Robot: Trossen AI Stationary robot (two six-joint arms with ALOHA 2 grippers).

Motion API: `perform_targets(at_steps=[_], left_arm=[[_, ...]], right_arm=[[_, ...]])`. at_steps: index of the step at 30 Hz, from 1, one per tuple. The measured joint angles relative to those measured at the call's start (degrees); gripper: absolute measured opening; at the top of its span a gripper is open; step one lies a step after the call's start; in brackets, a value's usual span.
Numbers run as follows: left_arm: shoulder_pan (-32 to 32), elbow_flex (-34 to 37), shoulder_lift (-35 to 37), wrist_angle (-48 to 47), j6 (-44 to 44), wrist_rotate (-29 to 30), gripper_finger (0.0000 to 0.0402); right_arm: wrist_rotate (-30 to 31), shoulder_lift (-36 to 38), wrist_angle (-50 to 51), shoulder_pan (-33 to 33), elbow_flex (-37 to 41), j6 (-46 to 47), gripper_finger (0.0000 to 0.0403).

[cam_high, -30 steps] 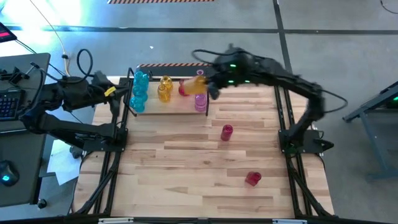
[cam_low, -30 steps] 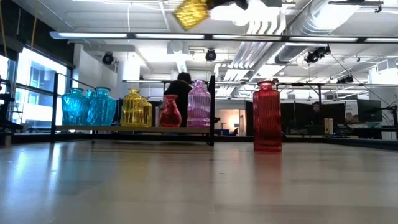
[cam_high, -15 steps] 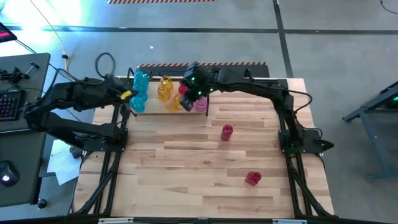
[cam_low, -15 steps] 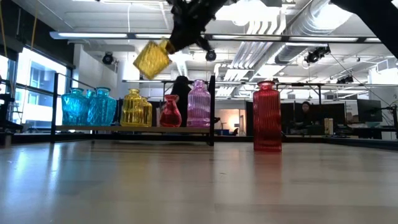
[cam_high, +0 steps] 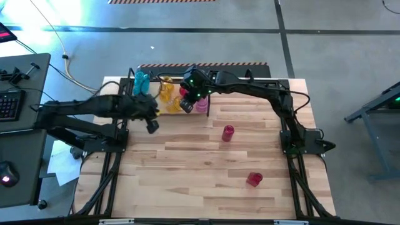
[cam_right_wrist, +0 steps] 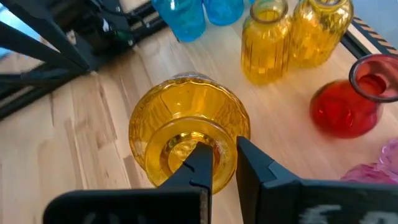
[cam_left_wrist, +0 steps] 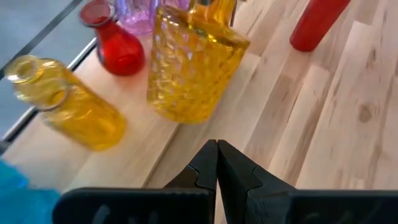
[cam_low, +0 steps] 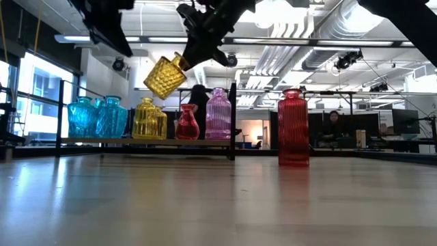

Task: Sort vases onto shelf
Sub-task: Put the yellow vase on the shelf aligned with the other yellow vase

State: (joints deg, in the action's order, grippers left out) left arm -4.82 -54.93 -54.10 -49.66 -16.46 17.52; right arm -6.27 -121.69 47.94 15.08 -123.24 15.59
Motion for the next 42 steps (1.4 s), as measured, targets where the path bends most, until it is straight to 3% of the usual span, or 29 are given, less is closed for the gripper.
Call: perform_targets(at_steps=[7, 15, 30, 33, 42], left_arm=[[0.0, 6.4, -2.5, 10.9, -0.9, -0.1, 0.0], [0.0, 7.3, -8.0, 20.6, 2.1, 0.1, 0.0], [-2.1, 7.3, -19.4, 21.3, 2.1, 2.9, 0.0], [-2.5, 7.3, -21.7, 21.8, 2.1, 6.0, 0.0], [-3.2, 7.3, -23.3, 28.7, 4.2, 6.6, 0.0]], right_arm=[[0.3, 0.0, 1.7, 1.9, 0.0, -0.8, 0.0016], [-0.9, -2.3, 3.1, 3.0, 0.0, -2.7, 0.0016], [-2.4, -5.2, 3.1, 3.3, 0.0, -4.0, 0.0016], [-3.4, -5.2, 3.2, 3.7, 0.0, -3.9, 0.0016], [-3.5, -5.3, 3.9, 4.5, 0.0, -4.1, 0.0016]])
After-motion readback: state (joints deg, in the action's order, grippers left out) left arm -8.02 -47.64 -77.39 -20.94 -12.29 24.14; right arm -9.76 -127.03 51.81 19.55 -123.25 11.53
